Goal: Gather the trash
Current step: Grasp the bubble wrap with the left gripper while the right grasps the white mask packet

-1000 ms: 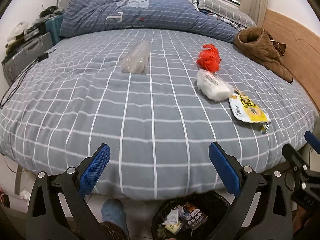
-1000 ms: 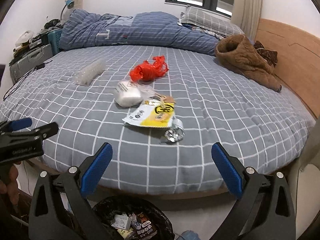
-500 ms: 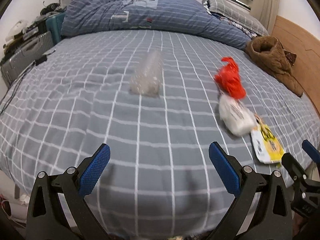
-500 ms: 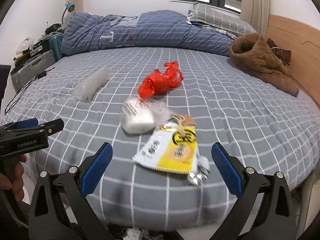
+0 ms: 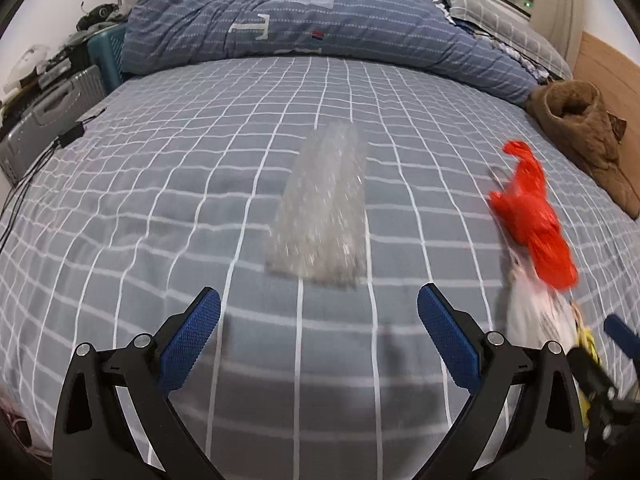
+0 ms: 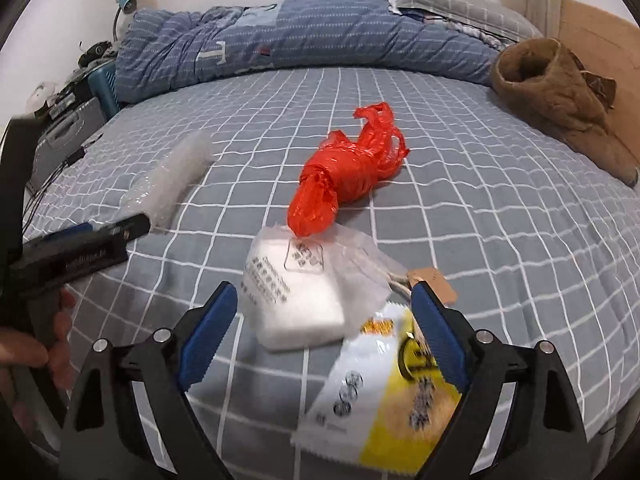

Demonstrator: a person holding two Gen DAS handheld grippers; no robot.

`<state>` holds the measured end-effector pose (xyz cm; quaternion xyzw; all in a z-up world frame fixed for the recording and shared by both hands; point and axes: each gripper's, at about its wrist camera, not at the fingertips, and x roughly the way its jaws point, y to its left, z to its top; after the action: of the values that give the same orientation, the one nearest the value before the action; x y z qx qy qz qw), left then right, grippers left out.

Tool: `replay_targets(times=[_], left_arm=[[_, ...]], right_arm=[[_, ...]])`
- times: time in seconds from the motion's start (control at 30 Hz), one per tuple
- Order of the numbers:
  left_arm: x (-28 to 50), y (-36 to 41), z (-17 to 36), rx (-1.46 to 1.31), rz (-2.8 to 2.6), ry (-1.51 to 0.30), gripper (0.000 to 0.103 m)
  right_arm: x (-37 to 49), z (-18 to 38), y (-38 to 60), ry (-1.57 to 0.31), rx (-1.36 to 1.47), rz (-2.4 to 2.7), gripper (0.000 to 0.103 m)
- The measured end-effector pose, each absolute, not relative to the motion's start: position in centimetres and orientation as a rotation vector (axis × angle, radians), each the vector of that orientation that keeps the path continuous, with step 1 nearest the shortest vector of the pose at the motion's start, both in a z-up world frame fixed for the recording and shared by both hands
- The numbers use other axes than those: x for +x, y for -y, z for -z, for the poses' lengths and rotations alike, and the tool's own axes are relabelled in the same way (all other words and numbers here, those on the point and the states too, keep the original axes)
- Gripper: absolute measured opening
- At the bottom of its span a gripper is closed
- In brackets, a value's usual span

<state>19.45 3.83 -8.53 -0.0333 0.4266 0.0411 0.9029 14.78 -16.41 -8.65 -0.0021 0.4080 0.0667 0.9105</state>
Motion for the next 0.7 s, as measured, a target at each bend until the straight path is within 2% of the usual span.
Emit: replay_targets(times=[0.3,0.4,0.6,0.7], left_arm=[[24.2,-3.6,9.7,-0.038,-0.085,-0.911,0.096],[25.2,-3.9,10.7,-0.029,-0.090,-0.931,0.095],[26.5,-4.5,12.3,-0.029,-0.078,-0.965,0.074],[26.7,-4.8,12.2,-0.026,-0.076,-0.959,0.056]], right_arm=[[17.0,10.7,15.4,-0.909,0.003,-0.158,0.076],[17.1,11.2,14.9,-0.917,-0.001,-0.171,0.070],[17.3,11.9,14.8,-0.941,0.004,-0.191,0.051],[17.3,11.8,14.7,-0.938,-0.004,-0.199,0.044]])
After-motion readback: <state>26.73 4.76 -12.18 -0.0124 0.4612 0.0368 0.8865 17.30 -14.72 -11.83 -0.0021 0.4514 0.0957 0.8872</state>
